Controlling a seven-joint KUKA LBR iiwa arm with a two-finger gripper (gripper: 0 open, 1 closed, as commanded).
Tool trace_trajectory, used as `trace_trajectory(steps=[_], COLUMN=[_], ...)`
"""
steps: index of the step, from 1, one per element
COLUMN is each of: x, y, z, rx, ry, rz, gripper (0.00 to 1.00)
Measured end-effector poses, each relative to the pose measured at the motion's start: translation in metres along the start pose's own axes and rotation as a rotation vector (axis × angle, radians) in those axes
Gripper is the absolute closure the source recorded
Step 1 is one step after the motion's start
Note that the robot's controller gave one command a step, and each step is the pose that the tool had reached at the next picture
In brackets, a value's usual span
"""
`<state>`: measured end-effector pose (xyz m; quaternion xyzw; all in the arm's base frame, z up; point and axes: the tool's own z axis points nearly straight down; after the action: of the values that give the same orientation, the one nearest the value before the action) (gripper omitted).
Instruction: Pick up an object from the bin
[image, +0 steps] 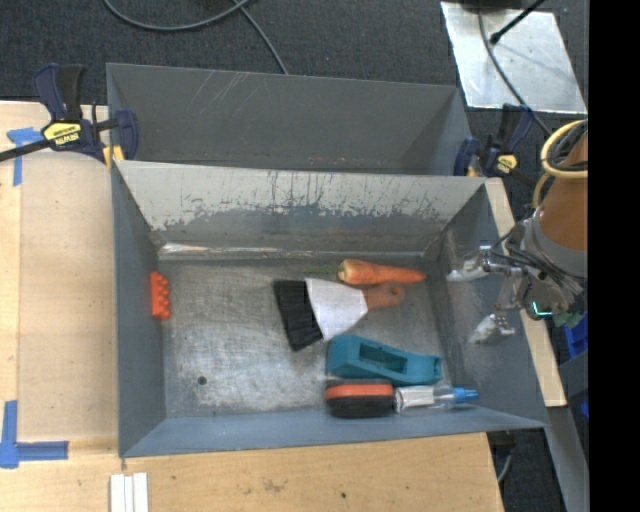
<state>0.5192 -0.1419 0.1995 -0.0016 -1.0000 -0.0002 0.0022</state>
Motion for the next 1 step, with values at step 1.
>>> trace_trajectory(steps=[1], x=[-0.0011], y=[0.0007], z=[-0.004], rx=[0.001], ry=[-0.006], rz=[-0.003], gripper=[0.0])
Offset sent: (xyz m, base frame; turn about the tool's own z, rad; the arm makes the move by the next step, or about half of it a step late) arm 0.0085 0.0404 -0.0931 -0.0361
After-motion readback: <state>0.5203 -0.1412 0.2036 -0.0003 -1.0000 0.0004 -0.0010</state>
